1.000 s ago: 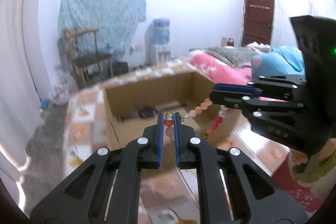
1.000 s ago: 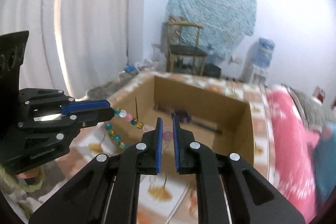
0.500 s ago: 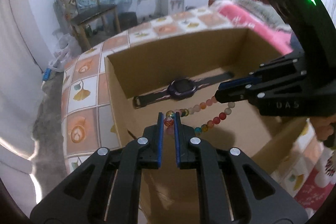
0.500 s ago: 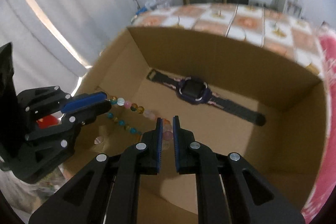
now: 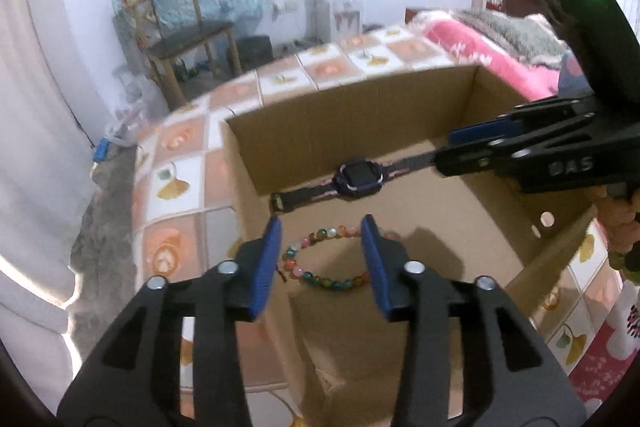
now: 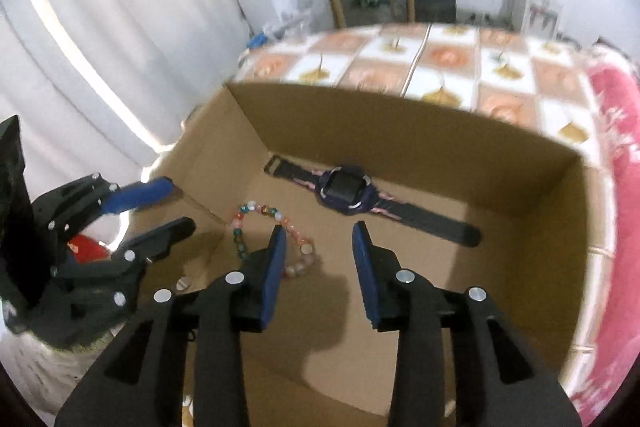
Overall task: Organize jewelry
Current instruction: 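Lower the bead bracelet into the box and open both tools, then withdraw both tools from the box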
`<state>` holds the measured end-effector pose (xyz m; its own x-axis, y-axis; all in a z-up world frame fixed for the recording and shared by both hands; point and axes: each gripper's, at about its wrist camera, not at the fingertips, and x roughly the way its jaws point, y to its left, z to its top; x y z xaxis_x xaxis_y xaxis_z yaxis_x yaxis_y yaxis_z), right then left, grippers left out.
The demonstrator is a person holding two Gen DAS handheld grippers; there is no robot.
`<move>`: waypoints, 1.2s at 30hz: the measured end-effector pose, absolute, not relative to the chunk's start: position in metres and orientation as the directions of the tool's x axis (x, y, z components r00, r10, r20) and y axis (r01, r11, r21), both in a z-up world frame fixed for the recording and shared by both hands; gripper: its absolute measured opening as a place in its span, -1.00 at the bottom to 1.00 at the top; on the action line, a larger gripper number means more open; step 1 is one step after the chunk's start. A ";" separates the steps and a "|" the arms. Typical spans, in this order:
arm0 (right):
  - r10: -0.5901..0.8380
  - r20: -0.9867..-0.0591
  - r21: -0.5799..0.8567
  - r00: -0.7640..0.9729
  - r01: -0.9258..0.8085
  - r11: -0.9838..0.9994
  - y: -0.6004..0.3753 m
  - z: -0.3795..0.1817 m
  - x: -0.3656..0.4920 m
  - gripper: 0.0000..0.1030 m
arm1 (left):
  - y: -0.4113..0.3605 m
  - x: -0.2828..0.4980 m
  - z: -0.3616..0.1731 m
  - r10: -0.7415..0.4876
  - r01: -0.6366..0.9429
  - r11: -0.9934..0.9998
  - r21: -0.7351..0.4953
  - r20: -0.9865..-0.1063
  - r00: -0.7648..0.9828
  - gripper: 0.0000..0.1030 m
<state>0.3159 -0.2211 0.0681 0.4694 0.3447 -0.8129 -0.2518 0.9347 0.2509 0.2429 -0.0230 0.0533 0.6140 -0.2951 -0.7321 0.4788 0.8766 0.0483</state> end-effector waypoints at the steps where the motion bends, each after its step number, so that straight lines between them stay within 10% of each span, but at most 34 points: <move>1: 0.341 -0.799 0.245 0.495 -0.250 0.937 -0.226 0.076 0.306 -0.27 | -0.019 0.238 0.058 -0.300 0.475 0.879 0.046 -0.722 0.624 -0.08; 10: 0.388 -0.608 0.358 0.693 -0.196 0.913 -0.286 0.123 0.172 0.06 | 0.043 0.148 0.094 -0.373 0.417 0.907 -0.060 -0.577 0.727 0.61; 19: 0.482 -0.616 0.591 0.622 -0.039 0.806 -0.300 0.033 0.134 0.01 | 0.037 0.132 0.029 -0.240 0.324 0.946 0.003 -0.668 0.704 0.64; 36: 0.426 -0.670 0.549 0.608 0.018 0.836 -0.295 0.004 0.176 -0.16 | 0.049 0.178 -0.001 -0.228 0.261 0.964 -0.058 -0.687 0.690 0.68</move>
<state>0.1762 -0.2955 0.0041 0.6081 0.4265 -0.6695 0.0183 0.8357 0.5489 0.1784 0.0492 -0.0013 0.6895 -0.2281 -0.6874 0.2606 0.9637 -0.0584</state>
